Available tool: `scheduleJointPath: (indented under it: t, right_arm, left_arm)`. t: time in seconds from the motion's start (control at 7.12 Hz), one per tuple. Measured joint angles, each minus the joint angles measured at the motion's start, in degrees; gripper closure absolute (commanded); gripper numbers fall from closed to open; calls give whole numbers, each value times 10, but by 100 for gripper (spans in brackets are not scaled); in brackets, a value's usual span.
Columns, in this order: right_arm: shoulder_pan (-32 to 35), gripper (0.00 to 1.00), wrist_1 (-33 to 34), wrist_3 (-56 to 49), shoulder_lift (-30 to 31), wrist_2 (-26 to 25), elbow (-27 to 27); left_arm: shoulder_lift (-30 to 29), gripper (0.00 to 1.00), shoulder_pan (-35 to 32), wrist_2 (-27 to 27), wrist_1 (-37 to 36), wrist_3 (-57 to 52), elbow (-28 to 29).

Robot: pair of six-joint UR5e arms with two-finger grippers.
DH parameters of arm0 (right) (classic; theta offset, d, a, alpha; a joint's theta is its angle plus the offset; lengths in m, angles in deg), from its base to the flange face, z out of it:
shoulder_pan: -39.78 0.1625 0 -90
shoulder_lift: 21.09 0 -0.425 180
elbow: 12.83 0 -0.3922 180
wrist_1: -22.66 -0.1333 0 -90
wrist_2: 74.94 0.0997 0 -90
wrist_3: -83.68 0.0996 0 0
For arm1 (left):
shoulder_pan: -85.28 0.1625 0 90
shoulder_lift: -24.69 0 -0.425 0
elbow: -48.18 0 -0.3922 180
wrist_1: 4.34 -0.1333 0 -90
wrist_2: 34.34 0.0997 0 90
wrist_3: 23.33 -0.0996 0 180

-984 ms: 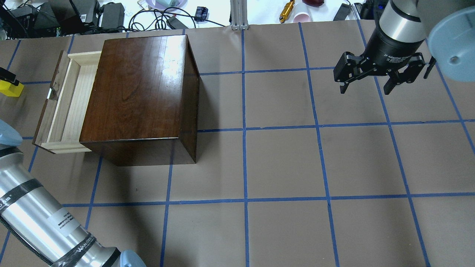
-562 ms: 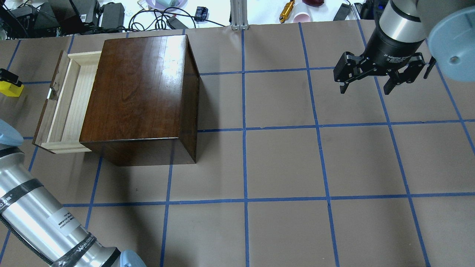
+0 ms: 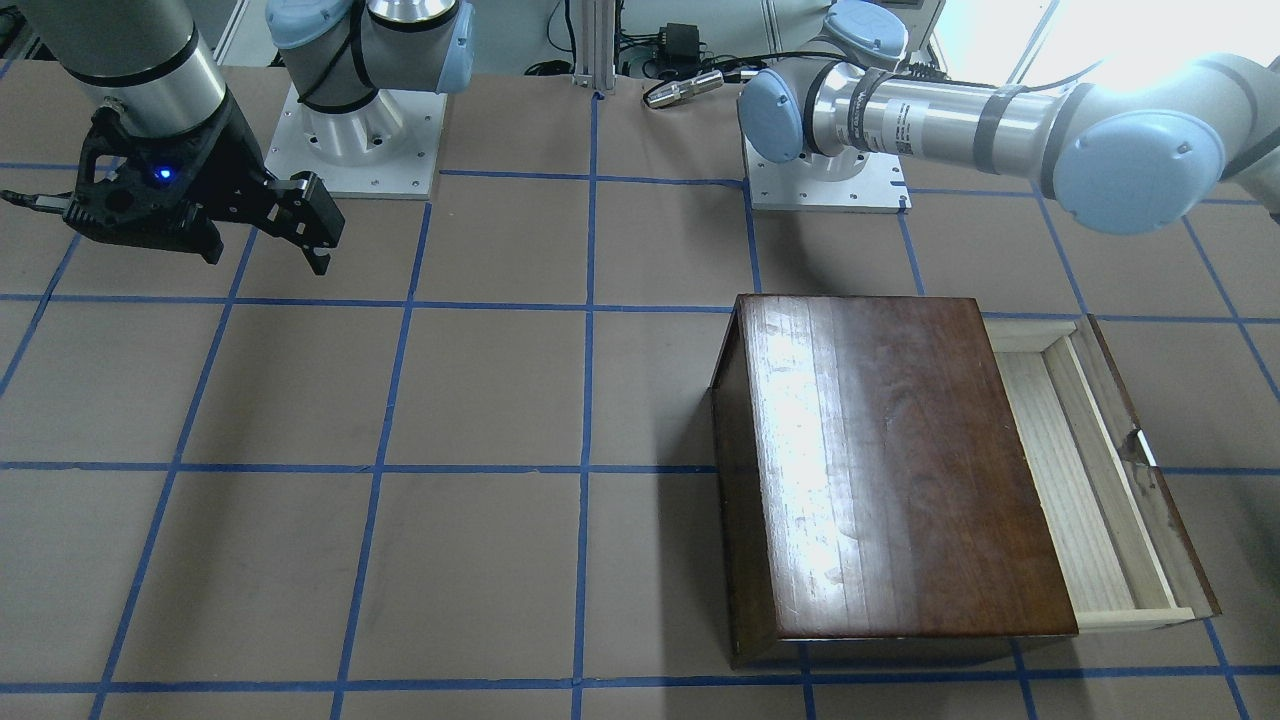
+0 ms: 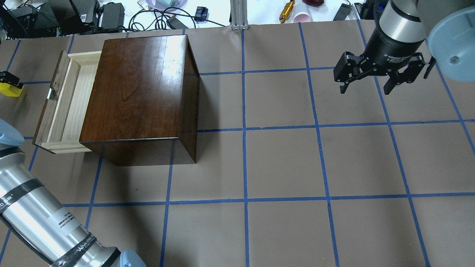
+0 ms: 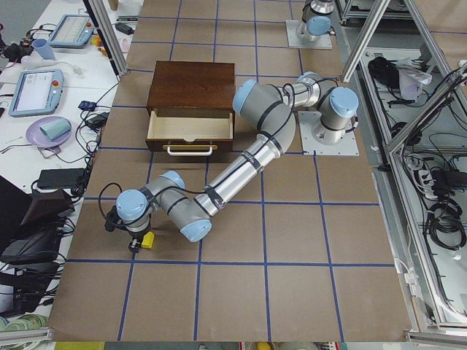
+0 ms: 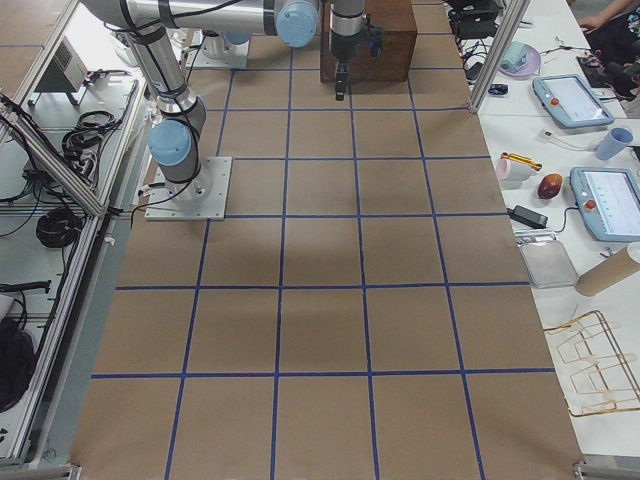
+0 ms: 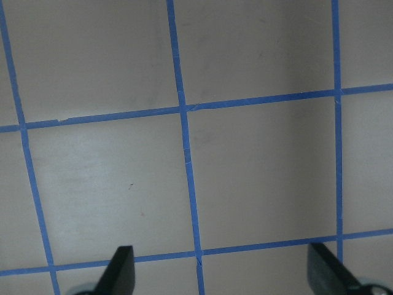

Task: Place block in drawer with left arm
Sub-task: 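Lower the left gripper and grasp the yellow cube, then lift the yellow cube and carry it over the open drawer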

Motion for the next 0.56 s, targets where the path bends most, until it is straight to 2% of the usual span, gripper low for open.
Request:
scheduleJointPath:
  t: [0.14,0.56]
  right_arm:
    - [0,0,0,0,0,0,0]
    - [0,0,0,0,0,0,0]
  left_arm:
    - [0,56,0,0,0,-4,0]
    - [7,57,0,0,1,-12,-2]
